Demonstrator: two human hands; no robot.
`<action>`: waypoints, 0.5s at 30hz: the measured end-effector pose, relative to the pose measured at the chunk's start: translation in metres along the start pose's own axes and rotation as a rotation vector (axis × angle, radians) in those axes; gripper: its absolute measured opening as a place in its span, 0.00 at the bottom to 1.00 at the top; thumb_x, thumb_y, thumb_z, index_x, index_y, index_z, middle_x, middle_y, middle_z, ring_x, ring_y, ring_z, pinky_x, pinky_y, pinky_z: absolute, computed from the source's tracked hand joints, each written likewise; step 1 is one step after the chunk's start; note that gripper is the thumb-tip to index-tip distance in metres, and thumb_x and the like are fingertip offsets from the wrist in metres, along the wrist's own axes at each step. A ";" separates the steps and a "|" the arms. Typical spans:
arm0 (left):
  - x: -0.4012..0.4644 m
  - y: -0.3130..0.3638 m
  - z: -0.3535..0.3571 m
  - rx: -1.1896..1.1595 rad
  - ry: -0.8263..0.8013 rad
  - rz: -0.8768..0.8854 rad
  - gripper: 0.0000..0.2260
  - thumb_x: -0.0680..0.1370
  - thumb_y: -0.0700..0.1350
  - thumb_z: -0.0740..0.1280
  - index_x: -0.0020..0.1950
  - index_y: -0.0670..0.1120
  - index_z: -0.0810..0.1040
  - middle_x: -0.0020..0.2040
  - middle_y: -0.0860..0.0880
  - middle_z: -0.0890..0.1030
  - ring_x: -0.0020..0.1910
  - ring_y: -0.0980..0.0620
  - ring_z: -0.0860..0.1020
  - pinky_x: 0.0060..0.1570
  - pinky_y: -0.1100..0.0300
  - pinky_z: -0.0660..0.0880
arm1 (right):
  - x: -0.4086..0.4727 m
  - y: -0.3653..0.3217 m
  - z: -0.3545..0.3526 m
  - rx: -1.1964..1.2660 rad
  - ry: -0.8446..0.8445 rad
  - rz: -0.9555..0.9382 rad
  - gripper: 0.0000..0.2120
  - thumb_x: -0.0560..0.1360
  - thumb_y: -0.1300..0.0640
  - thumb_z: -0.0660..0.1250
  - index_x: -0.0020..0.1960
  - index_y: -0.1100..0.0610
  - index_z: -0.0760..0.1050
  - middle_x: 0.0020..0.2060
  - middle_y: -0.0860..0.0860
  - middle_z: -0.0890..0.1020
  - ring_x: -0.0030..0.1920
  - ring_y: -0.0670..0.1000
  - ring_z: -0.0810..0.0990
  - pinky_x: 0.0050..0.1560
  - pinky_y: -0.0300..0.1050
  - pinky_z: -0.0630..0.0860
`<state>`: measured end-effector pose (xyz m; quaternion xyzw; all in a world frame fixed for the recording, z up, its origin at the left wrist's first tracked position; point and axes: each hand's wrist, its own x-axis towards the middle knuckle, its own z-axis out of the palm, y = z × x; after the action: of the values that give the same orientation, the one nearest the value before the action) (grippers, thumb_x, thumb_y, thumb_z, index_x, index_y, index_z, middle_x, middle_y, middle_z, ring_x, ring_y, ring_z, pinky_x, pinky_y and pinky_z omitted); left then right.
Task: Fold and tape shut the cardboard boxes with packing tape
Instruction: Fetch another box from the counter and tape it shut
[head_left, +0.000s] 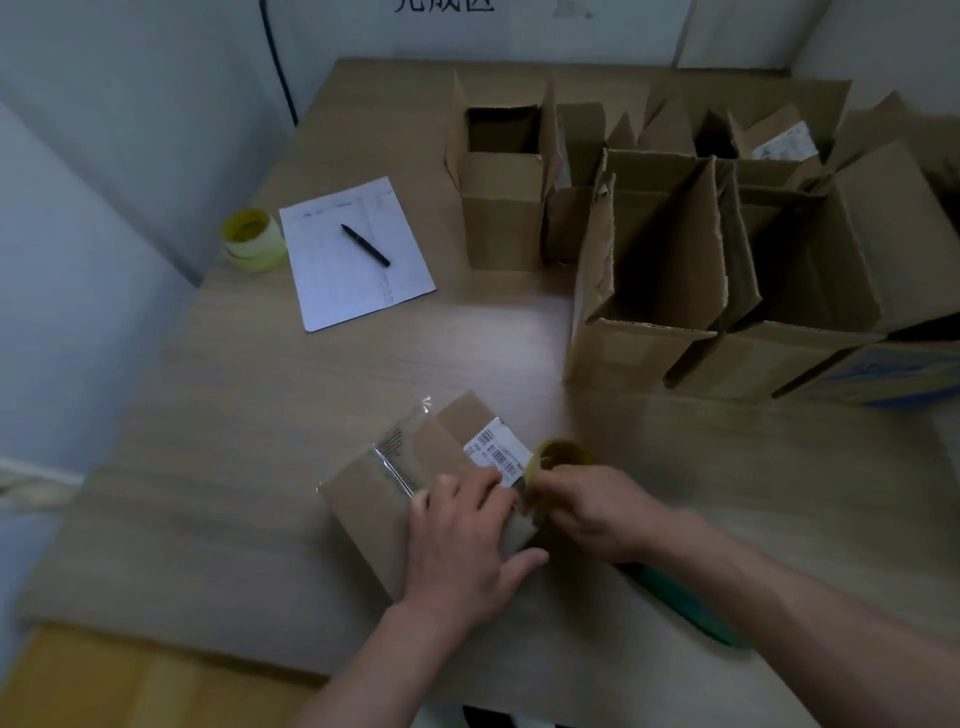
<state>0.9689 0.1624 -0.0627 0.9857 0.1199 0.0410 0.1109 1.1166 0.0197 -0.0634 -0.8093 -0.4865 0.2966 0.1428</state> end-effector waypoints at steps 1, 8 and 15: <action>0.001 0.004 0.002 -0.004 0.012 -0.028 0.24 0.65 0.70 0.64 0.51 0.56 0.77 0.58 0.56 0.76 0.50 0.47 0.73 0.48 0.51 0.68 | 0.000 0.001 -0.002 0.014 -0.005 -0.008 0.13 0.80 0.51 0.60 0.64 0.47 0.73 0.56 0.49 0.79 0.55 0.52 0.76 0.55 0.49 0.74; 0.009 0.018 0.013 0.028 0.066 -0.143 0.18 0.63 0.63 0.66 0.45 0.52 0.74 0.52 0.52 0.76 0.47 0.44 0.72 0.48 0.48 0.66 | 0.014 0.014 -0.007 -0.184 -0.028 0.040 0.06 0.77 0.47 0.61 0.48 0.48 0.73 0.41 0.49 0.80 0.41 0.52 0.78 0.40 0.49 0.76; 0.021 0.029 0.013 0.065 0.025 -0.211 0.16 0.60 0.60 0.65 0.39 0.51 0.73 0.45 0.50 0.74 0.44 0.44 0.71 0.47 0.49 0.65 | 0.000 0.044 -0.028 -0.365 0.086 0.203 0.10 0.81 0.46 0.56 0.50 0.49 0.74 0.40 0.48 0.79 0.40 0.51 0.79 0.40 0.50 0.79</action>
<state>0.9969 0.1372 -0.0675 0.9702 0.2254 0.0374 0.0812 1.1650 -0.0002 -0.0645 -0.8787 -0.4413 0.1816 -0.0159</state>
